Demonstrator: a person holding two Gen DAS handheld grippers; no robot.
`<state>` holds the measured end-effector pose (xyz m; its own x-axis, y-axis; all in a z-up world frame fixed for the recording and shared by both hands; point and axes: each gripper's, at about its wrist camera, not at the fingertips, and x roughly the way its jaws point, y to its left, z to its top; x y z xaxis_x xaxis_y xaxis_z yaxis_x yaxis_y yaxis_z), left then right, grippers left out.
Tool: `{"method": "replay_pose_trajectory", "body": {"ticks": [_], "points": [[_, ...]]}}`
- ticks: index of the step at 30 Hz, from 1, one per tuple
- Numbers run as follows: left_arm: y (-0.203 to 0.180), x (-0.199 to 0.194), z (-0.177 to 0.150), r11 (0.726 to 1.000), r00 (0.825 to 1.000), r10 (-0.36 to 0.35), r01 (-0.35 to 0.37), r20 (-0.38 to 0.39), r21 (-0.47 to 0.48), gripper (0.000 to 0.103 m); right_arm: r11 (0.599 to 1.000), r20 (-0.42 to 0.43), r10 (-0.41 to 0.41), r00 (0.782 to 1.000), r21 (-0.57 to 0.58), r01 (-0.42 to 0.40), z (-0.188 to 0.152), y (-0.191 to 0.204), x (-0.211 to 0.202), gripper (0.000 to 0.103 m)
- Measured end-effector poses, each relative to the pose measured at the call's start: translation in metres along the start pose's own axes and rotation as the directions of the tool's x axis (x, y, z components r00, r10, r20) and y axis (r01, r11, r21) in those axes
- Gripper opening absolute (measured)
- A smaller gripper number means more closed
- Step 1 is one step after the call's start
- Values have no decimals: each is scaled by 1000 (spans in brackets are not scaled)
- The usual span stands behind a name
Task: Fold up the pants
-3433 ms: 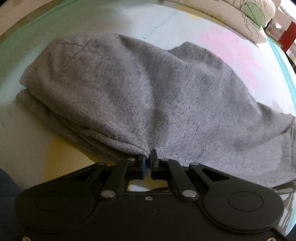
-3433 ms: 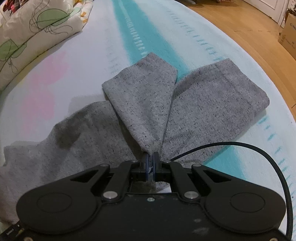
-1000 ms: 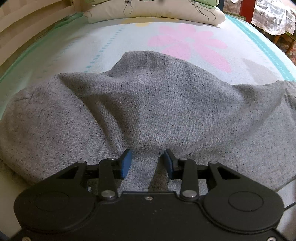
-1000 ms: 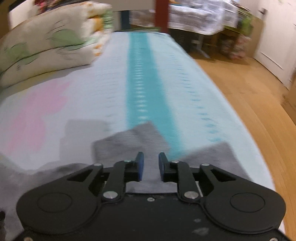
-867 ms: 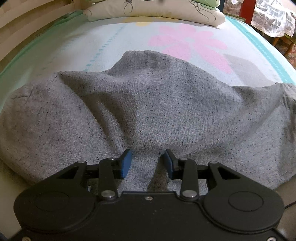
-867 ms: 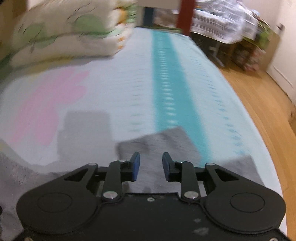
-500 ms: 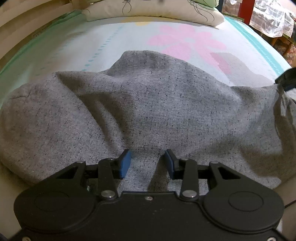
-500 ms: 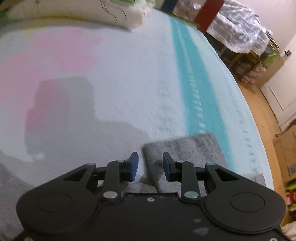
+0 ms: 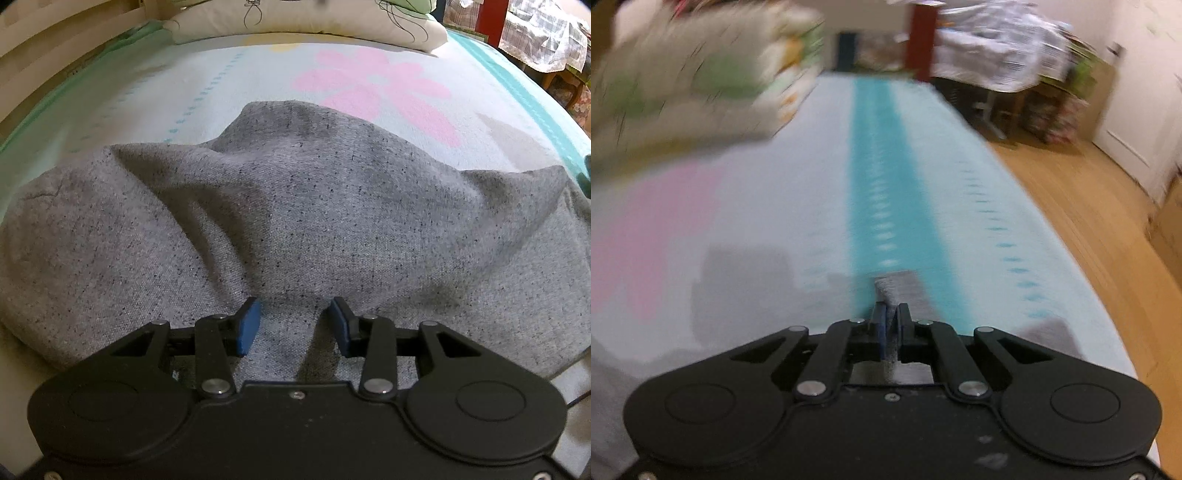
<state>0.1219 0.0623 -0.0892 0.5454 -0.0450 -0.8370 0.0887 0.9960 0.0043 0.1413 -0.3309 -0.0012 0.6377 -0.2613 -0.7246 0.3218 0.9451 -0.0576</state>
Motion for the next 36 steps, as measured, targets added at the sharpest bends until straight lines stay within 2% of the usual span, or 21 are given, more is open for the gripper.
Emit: {"method": "replay_pose_trajectory", "body": {"ticks": [5,8,12,15,22,29,32,36], "points": [[-3,-1,-1,1000,1000,6,-6,2,1,49,982,14,-16,1000,188,13,-14,-83,-32,5],[-3,-1,-1,1000,1000,5,-5,1,3,49,972,-10,-61,998,227,62,-31,-114,-35,5],[-1,0,0,1000,1000,0,0,-3,2,49,947,-59,-56,997,313,71,-55,-144,-26,4],[0,-1,1,1000,1000,-4,4,-6,2,49,939,-77,-60,995,333,83,-73,-150,-26,4],[4,-2,6,1000,999,-24,25,-24,14,51,927,-48,-45,998,372,59,-97,-162,-41,4],[11,-7,10,998,997,-65,66,-49,19,51,932,-88,-60,994,351,87,-115,-167,-37,4],[12,-11,12,996,995,-82,83,-57,20,51,943,-90,-71,993,318,96,-113,-164,-30,4],[6,-25,18,995,996,-86,87,-32,54,51,964,-26,-93,995,248,97,-98,-153,-22,4]]}}
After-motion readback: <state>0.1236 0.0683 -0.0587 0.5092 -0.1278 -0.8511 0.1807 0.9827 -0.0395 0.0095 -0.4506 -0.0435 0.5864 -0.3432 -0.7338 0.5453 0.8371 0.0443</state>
